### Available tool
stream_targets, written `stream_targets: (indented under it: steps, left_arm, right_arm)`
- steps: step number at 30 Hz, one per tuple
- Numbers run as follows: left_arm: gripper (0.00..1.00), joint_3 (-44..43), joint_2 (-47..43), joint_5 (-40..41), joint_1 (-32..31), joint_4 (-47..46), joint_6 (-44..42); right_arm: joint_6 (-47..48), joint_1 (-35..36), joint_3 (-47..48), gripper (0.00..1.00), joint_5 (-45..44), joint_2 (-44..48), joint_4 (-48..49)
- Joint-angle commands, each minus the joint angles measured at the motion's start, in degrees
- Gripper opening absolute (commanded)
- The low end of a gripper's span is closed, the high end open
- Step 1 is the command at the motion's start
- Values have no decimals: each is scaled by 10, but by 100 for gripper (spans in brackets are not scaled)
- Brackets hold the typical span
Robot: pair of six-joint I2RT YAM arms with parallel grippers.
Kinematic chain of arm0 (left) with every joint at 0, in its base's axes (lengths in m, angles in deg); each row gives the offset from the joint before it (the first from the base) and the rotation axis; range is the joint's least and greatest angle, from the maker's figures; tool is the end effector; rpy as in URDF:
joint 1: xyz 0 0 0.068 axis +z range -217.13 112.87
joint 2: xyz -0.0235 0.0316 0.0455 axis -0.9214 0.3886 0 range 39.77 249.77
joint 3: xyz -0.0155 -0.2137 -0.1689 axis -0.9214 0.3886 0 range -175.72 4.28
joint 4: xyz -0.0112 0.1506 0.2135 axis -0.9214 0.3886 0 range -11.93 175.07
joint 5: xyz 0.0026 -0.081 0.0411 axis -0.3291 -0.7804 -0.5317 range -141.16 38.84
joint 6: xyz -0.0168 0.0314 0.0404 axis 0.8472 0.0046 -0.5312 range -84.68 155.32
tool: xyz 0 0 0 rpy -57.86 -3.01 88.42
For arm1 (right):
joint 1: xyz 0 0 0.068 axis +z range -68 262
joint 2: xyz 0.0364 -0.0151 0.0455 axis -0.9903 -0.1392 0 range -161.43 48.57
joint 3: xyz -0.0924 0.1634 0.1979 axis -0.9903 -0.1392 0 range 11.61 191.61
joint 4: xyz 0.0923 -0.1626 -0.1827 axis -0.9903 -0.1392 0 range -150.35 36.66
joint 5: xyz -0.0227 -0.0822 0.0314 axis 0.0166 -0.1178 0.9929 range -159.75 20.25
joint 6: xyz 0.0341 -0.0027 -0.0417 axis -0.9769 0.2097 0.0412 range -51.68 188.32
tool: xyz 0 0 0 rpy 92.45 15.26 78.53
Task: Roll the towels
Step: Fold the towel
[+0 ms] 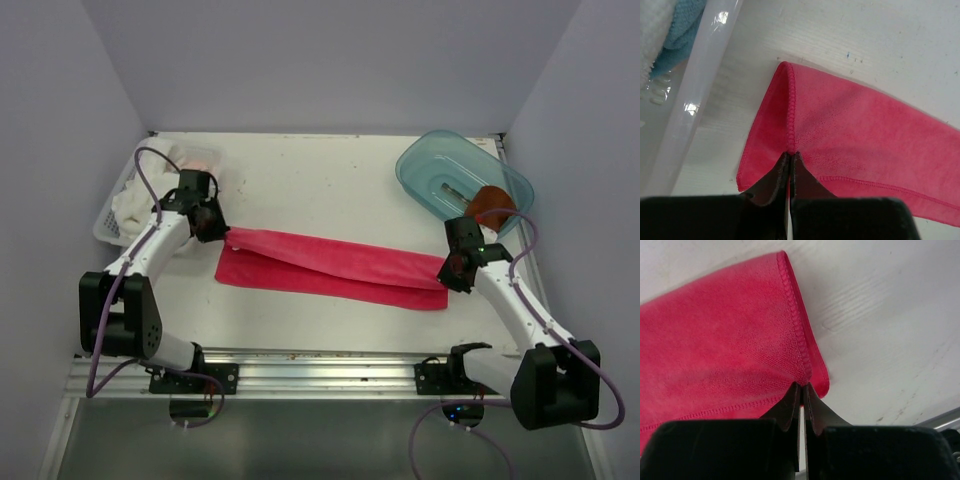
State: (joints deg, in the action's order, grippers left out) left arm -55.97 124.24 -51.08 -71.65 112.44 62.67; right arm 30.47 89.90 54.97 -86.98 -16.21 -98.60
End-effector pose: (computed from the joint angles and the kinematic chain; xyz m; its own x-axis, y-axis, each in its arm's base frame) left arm 0.2988 -0.0234 0.2370 -0.7916 -0.3984 -0.4633 -0.3216 0.9164 -0.2385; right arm 0.1998 0.0171 0.2195 -0.7275 0.4906 -0.4796 0.5460 0.8373 0.0281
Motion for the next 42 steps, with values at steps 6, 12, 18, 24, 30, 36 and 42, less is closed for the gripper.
stream_targets:
  steps: [6, 12, 18, 24, 30, 36, 42]
  left_arm:
    - [0, 32, -30, 11, 10, 7, -9]
    - [0, 22, -45, 19, 12, 15, -9]
    - [0, 24, -65, 23, 14, 35, -5]
    - [0, 87, -86, 23, 16, 25, 5]
    - [0, 118, -85, 27, 18, 7, 8]
    - [0, 126, -75, 29, 18, 2, 7]
    - [0, 87, -90, 41, 20, 24, -4]
  right_arm:
    - [-41, -2, -46, 0, 28, 46, -40]
    - [-36, -2, -20, 0, 13, 66, -61]
    - [-34, -2, -9, 0, 7, 83, -79]
    - [-44, -2, -38, 0, 34, 71, -61]
    - [-56, -1, -67, 0, 48, 65, -41]
    - [-57, -1, -75, 0, 44, 63, -37]
    - [-57, -2, -46, 0, 28, 76, -55]
